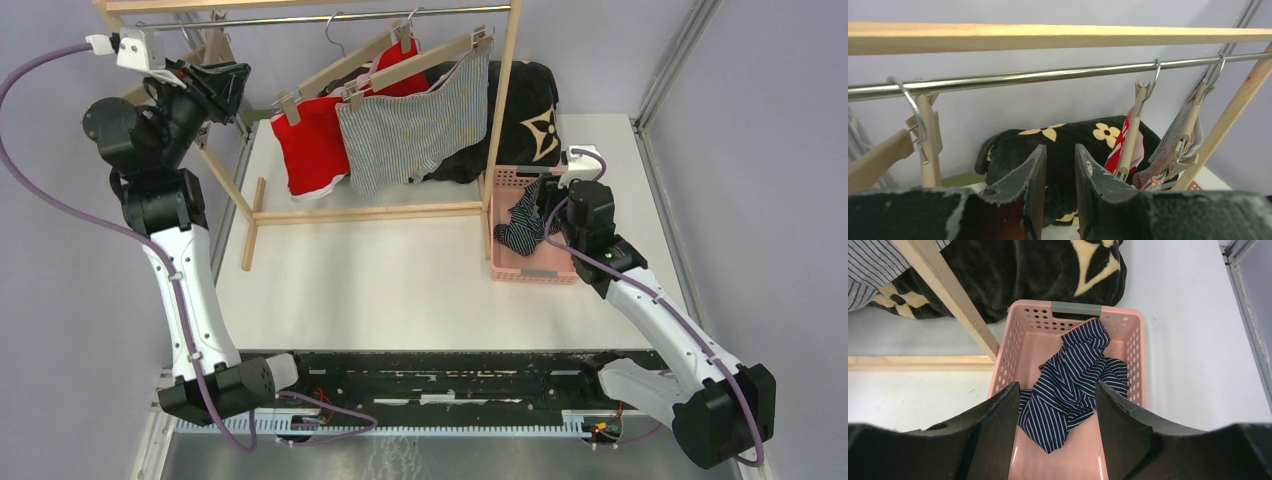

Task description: Remove the underwear clipped to the hanger

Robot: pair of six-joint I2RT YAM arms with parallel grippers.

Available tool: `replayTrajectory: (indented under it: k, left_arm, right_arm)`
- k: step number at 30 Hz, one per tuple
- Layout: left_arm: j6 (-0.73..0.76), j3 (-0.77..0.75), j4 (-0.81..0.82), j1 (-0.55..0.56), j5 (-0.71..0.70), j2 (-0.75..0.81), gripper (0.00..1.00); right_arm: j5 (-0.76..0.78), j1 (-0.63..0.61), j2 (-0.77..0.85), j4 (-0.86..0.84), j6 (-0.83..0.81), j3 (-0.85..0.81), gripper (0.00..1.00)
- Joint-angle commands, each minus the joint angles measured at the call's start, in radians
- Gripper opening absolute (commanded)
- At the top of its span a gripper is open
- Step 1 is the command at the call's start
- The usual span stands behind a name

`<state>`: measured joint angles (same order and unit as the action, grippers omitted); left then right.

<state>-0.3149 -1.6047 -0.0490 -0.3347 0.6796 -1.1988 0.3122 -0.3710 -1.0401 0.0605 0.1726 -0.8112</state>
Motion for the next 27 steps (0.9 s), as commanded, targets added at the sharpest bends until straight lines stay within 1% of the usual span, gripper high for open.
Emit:
replayTrajectory:
  k: [1,3,6,9,12,15,17,24,27]
  left_arm:
    - [-0.052,-0.098,0.094,0.056,0.055,-0.039,0.34]
    - [0.005,-0.138,0.043,0.12,0.032,-0.075,0.34]
    - [0.113,-0.187,-0.047,0.241,-0.048,-0.098,0.34]
    - [0.159,-0.197,-0.081,0.335,-0.102,-0.117,0.35]
    - [0.226,-0.216,-0.15,0.386,-0.198,-0.145,0.34]
    - [0.269,-0.217,-0.17,0.41,-0.279,-0.155,0.34]
    - [0.281,-0.22,-0.171,0.418,-0.31,-0.156,0.34]
    - [0.319,-0.257,-0.201,0.425,-0.365,-0.17,0.36]
    - [0.325,-0.248,-0.211,0.425,-0.362,-0.178,0.37]
  right_arm:
    - [-0.043,0.001,0.026,-0.044,0.019,-0.007,0.64]
    - [-0.054,0.001,0.031,-0.044,0.021,-0.002,0.64]
    - [-0.06,0.0,0.044,-0.047,0.023,0.009,0.64]
    - [-0.058,0.0,0.048,-0.047,0.022,0.011,0.64]
    - [-0.061,0.001,0.053,-0.04,0.019,0.014,0.64]
    - [-0.065,0.0,0.058,-0.049,0.018,0.024,0.64]
    - [-0.074,0.0,0.052,-0.056,0.018,0.027,0.64]
    - [-0.095,-0.002,0.029,-0.06,0.023,0.024,0.64]
    - [-0.101,-0.002,0.032,-0.062,0.024,0.027,0.63]
